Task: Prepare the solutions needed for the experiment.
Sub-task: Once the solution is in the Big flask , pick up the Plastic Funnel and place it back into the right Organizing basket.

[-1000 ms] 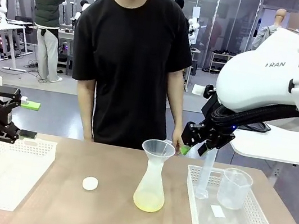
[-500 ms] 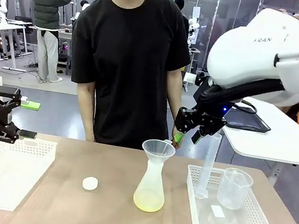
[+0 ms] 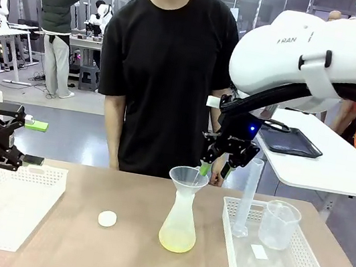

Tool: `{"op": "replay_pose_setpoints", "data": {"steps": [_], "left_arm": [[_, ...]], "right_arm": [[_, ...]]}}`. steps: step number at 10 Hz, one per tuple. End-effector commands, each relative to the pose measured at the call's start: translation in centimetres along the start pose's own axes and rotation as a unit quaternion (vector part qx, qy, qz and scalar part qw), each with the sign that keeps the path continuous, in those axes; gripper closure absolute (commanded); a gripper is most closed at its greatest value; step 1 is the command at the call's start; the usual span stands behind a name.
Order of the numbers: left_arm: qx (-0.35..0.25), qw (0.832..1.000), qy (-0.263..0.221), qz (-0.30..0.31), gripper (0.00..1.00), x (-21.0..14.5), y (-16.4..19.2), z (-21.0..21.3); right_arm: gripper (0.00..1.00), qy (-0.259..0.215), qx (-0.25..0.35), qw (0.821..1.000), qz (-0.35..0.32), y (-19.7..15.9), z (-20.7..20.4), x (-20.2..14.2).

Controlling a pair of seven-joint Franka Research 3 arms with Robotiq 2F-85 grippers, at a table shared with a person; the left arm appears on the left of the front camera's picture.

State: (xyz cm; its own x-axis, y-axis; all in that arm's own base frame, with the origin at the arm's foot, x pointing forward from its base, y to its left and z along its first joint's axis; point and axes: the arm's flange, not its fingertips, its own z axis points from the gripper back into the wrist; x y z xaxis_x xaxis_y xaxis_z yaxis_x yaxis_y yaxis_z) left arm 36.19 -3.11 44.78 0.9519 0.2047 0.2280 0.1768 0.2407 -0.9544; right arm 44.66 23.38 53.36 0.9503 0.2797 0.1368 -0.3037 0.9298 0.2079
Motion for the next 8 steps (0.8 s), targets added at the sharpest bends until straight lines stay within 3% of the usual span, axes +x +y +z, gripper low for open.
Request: {"op": "replay_pose_setpoints", "data": {"steps": [1, 8], "left_arm": [[-0.015, 1.0, -0.007, 0.002, 0.0, 0.0, -0.3, -0.3], [-0.015, 1.0, -0.007, 0.002, 0.0, 0.0, -0.3, -0.3]], "right_arm": [[0.42, -0.009, -0.009, 1.0, -0.025, 0.7, -0.8, 1.4], [0.42, -0.014, -0.025, 0.998, -0.05, 0.6, -3.9, 4.2]]}}
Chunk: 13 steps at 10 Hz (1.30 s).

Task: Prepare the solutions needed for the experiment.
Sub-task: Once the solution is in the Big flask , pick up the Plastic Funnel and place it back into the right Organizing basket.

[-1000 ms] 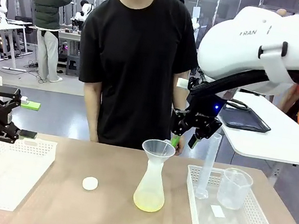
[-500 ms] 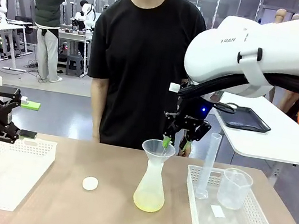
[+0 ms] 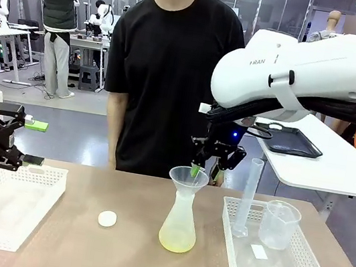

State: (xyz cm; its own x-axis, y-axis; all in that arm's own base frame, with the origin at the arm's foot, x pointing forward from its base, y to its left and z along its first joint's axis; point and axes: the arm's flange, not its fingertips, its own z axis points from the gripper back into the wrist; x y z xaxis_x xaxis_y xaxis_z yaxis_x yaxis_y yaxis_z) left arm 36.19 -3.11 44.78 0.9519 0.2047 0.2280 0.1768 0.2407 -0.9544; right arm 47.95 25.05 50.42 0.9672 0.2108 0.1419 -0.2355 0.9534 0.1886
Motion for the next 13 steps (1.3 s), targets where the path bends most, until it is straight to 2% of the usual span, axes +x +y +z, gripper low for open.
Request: {"op": "replay_pose_setpoints", "data": {"steps": [1, 6, 9, 10, 11, 13], "left_arm": [[-0.015, 1.0, -0.007, 0.002, 0.0, 0.0, -0.3, -0.3], [-0.015, 1.0, -0.007, 0.002, 0.0, 0.0, -0.3, -0.3], [-0.015, 1.0, -0.007, 0.002, 0.0, 0.0, -0.3, -0.3], [-0.015, 1.0, -0.007, 0.002, 0.0, 0.0, -0.3, -0.3], [-0.015, 1.0, -0.007, 0.002, 0.0, 0.0, -0.3, -0.3], [-0.015, 1.0, -0.007, 0.002, 0.0, 0.0, -0.3, -0.3]], "right_arm": [[0.42, 0.002, -0.005, 1.0, -0.018, 0.7, -0.9, 1.3], [0.42, 0.017, 0.014, 0.999, -0.032, -0.4, -2.6, 2.6], [0.72, 0.033, 0.034, 0.998, -0.035, -1.0, -2.9, 2.5], [0.78, 0.038, 0.035, 0.998, -0.036, -1.1, -3.0, 2.5], [0.9, 0.041, 0.036, 0.998, -0.039, -1.2, -3.1, 2.5], [1.0, 0.044, 0.039, 0.997, -0.043, -1.5, -3.3, 2.5]]}}
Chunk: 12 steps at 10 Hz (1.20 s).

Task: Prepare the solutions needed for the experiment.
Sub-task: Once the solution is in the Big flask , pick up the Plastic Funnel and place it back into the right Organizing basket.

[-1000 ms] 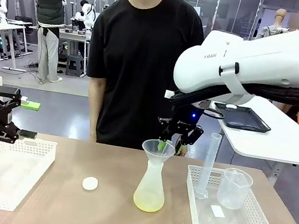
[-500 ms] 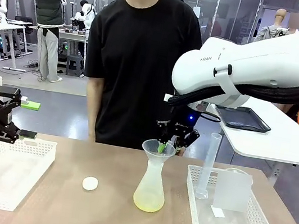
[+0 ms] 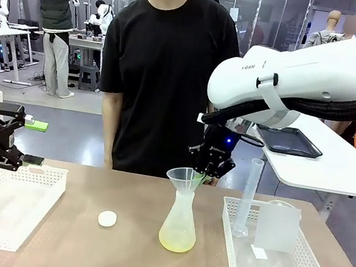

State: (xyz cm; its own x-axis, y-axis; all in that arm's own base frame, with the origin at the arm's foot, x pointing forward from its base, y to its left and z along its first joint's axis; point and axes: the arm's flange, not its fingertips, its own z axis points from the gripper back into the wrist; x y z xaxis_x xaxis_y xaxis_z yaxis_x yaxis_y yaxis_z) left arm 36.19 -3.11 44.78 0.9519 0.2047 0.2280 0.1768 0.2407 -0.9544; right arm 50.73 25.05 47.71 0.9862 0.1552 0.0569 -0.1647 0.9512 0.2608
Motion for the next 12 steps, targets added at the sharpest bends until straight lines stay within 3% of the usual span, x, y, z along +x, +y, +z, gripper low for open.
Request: {"op": "replay_pose_setpoints", "data": {"steps": [1, 12], "left_arm": [[-0.015, 1.0, -0.007, 0.002, 0.0, 0.0, -0.3, -0.3], [-0.015, 1.0, -0.007, 0.002, 0.0, 0.0, -0.3, -0.3]], "right_arm": [[1.0, 0.01, 0.005, 1.0, -0.007, -0.4, -0.4, 0.2], [1.0, -0.013, 0.035, 0.999, -0.005, -1.2, 1.6, -1.6]]}}
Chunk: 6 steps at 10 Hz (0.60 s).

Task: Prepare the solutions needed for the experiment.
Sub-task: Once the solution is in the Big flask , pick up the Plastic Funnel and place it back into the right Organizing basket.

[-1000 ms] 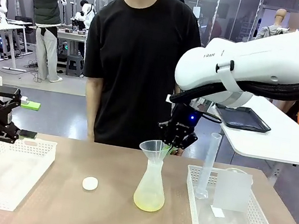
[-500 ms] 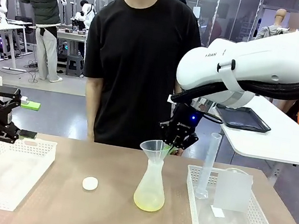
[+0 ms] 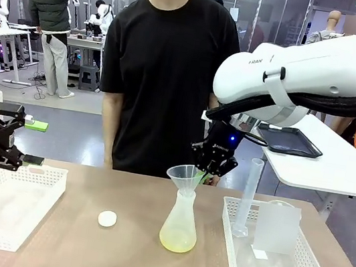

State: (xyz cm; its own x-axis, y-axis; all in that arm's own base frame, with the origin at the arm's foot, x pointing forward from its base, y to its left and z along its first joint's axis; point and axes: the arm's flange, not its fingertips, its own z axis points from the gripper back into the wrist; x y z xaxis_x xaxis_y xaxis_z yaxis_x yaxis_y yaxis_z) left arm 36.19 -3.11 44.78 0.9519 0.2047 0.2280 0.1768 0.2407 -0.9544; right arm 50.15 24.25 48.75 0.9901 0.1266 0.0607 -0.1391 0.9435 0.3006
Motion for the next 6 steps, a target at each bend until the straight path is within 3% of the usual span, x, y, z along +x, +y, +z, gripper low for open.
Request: {"op": "replay_pose_setpoints", "data": {"steps": [1, 6], "left_arm": [[-0.015, 1.0, -0.007, 0.002, 0.0, 0.0, -0.3, -0.3], [-0.015, 1.0, -0.007, 0.002, 0.0, 0.0, -0.3, -0.3]], "right_arm": [[1.0, -0.012, 0.023, 1.0, 0.01, -0.9, 0.9, -1.2], [1.0, -0.056, 0.048, 0.997, 0.032, -1.2, 4.1, -3.5]]}}
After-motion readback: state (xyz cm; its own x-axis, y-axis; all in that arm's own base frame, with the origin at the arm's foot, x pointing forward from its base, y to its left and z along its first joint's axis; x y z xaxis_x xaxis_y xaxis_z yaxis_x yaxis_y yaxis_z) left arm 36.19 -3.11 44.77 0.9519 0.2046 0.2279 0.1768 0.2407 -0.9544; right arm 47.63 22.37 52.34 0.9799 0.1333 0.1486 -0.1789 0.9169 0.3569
